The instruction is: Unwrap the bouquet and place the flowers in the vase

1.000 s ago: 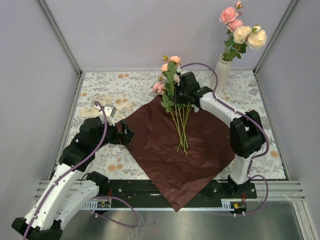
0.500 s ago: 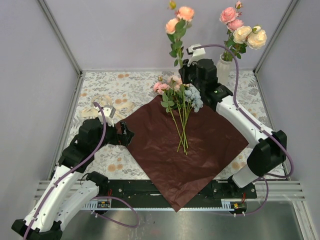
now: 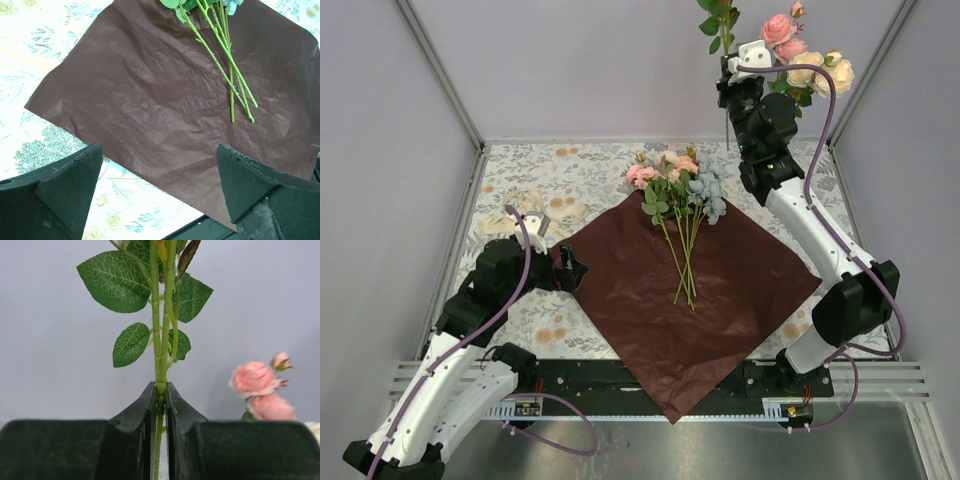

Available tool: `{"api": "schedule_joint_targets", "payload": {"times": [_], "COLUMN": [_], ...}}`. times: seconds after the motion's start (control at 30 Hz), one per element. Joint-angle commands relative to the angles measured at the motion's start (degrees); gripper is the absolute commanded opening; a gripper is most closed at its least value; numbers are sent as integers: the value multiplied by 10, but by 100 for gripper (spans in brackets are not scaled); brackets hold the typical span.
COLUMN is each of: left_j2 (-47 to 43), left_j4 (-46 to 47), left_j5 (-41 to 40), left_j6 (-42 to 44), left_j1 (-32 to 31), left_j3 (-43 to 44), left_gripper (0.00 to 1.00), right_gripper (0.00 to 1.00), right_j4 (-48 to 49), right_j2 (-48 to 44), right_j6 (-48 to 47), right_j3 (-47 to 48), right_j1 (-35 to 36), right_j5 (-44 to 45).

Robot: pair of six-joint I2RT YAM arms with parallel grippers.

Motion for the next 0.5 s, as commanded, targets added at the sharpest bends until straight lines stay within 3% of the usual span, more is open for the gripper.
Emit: {"api": "schedule_joint_targets", "payload": {"times": [0.0,0.47], "left_j2": [-8,3], "left_j4": [17,16], "left_j5": [-11,-19], "left_j6": [1,0], "left_j1": [-2,-2], "left_j3": [1,0], "left_gripper": [99,99], "right_gripper": [0,0], "right_j4": [101,181], "right_j2": [33,140], "right_j6": [-73,-43], "right_j3": [45,137], "right_j1": [-40,-140], "right_j5": [0,-49]}}
